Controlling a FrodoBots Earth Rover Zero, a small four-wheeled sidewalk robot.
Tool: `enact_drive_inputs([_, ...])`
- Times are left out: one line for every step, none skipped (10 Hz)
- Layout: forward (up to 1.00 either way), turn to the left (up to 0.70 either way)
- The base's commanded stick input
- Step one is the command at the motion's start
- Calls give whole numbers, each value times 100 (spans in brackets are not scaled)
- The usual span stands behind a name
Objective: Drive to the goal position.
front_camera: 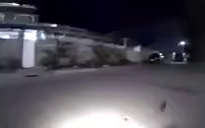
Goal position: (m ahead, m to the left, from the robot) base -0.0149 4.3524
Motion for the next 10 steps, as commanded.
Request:
enact_drive_inputs([98,38])
enact_drive_inputs([98,38])
enact_drive_inputs([98,38])
enact_drive_inputs([98,38])
enact_drive_inputs([98,38])
enact_drive_inputs([98,38])
enact_drive_inputs([98,38])
enact_drive_inputs([98,38])
enact_drive_inputs([98,38])
enact_drive_inputs([98,38])
